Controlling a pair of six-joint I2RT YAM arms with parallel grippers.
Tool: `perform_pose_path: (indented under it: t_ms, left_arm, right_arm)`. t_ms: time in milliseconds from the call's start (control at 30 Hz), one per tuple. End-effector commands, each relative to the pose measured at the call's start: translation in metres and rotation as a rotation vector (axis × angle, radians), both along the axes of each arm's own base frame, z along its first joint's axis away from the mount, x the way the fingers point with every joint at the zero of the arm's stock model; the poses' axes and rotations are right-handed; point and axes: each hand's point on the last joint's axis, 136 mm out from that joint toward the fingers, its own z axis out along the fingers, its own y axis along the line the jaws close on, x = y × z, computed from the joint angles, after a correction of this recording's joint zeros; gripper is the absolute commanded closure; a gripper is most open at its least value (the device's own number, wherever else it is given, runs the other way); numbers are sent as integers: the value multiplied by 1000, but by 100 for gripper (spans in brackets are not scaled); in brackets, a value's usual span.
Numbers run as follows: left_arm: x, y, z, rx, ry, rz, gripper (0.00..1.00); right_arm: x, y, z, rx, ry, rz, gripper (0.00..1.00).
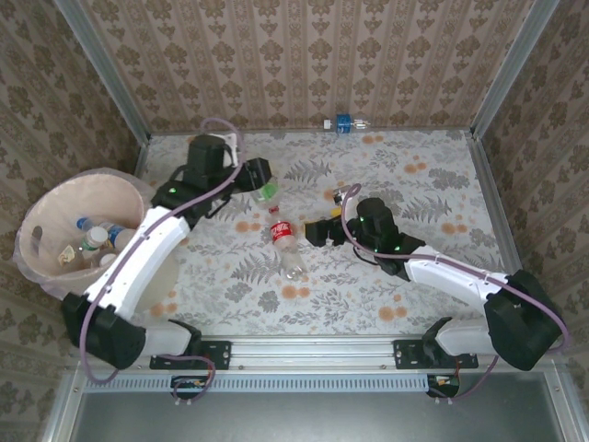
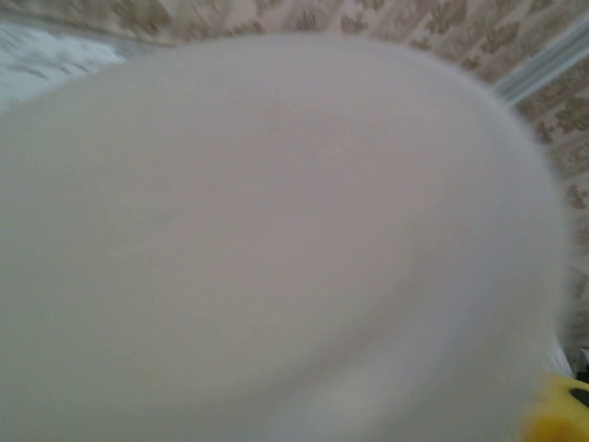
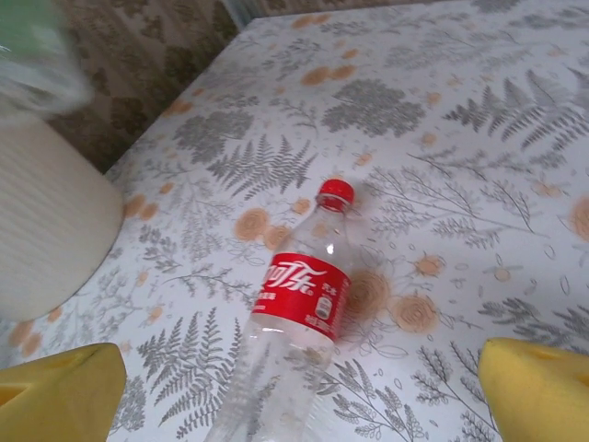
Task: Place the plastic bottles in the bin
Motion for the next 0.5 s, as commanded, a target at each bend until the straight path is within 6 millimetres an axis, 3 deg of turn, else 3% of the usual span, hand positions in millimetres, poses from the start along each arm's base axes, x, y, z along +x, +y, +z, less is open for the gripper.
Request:
perform_pose_path:
  t_ms: [0,300,467]
  left_arm:
    - [-16,53,21,144,-37,98,46]
    - [-65,197,89,506,-81,523,43]
    - [-79,245,105,547,-59,676,42]
  right_arm:
    - [12,-11,-16,-3,50,-134,0]
    - [26,-17,-23,-29,51,-208,0]
    - [29,-15,-32,-61,64,-205,0]
